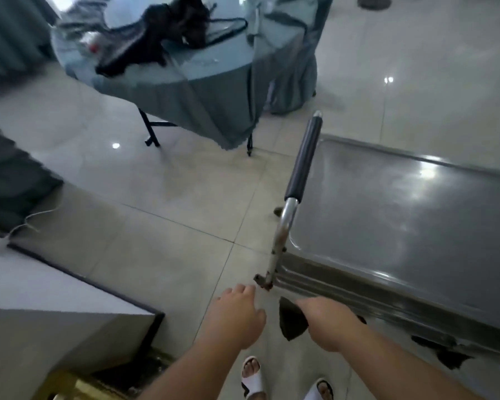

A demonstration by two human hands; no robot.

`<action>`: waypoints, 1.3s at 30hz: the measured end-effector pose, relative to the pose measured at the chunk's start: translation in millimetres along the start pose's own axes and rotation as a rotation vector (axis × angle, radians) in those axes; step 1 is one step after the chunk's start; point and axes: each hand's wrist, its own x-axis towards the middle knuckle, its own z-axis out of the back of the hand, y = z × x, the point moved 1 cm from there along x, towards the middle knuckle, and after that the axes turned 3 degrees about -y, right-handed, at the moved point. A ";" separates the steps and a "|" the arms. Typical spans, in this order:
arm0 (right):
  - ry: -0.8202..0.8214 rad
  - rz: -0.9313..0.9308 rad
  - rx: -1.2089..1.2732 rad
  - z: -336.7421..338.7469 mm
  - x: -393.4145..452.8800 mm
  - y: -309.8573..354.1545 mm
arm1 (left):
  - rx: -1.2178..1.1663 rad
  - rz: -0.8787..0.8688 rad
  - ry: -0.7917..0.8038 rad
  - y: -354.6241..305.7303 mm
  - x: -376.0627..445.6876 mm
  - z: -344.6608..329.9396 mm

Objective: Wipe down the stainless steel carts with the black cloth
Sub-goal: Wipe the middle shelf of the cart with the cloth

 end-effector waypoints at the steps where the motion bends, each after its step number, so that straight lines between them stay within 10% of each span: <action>1: -0.012 0.031 -0.039 13.6 -5.9 17.8 | -0.023 0.025 -0.025 10.1 -9.6 12.3; 24: -0.297 0.462 -0.281 250.7 42.1 225.3 | -0.177 0.350 -0.390 140.1 -28.2 230.1; 39: -0.290 0.168 -0.042 353.9 172.7 234.0 | -0.047 0.060 -0.314 198.3 176.7 346.6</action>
